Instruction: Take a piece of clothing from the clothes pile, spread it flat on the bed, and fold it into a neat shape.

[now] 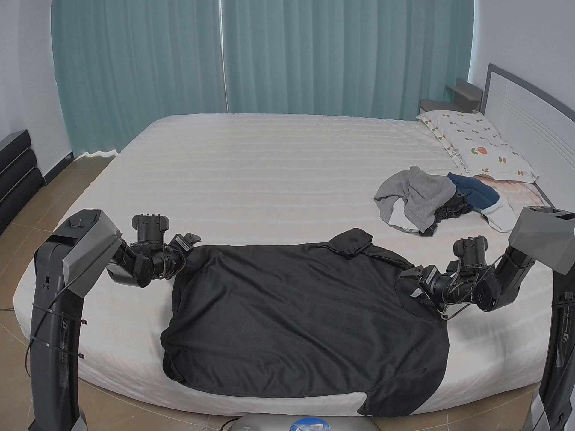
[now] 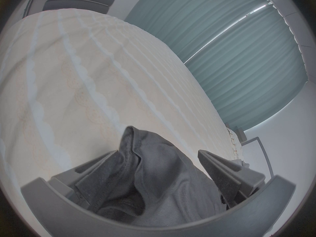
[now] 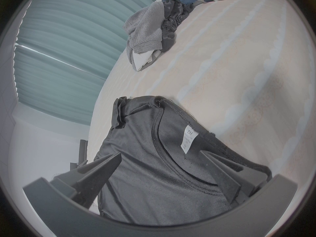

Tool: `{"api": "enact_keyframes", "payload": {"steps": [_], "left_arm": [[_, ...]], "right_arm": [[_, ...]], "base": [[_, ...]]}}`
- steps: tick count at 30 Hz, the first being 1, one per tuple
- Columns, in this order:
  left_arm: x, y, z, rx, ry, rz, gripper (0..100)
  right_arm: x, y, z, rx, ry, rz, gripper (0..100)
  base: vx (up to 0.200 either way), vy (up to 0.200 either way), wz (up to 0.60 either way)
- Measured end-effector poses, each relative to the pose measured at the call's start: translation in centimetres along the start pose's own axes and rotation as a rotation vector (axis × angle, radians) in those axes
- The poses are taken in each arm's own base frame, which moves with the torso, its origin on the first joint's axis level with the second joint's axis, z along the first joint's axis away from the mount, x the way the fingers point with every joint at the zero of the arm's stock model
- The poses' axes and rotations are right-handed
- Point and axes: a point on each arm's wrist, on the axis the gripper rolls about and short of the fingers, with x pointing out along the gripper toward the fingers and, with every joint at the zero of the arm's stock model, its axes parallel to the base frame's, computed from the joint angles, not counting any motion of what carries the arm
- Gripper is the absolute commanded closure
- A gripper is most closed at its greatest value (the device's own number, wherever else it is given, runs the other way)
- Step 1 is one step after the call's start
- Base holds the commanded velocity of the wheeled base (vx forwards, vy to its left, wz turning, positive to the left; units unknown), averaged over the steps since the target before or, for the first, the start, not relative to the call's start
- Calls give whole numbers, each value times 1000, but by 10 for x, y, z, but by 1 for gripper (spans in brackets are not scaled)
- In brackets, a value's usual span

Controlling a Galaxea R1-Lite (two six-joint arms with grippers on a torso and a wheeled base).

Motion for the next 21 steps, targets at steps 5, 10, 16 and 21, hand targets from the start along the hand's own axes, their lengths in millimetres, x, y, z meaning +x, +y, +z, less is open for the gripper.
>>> {"api": "enact_keyframes", "payload": {"steps": [5,10,16,21], "left_arm": [[0,-1,-1,8,3,-2,0],[1,-1,0,8,-9,-2,0],[-2,0,3,2,-24,9,0],[-6,-5,8,-51,-77,-2,0]], "right_arm": [[0,0,0,-2,1,-1,0],[0,0,0,-2,1,0,0],[1,1,-1,-4,4,2,0],[1,1,-2,-5,5,1,0]], "base": [[0,0,0],[0,0,0],[0,0,0],[0,0,0]]}}
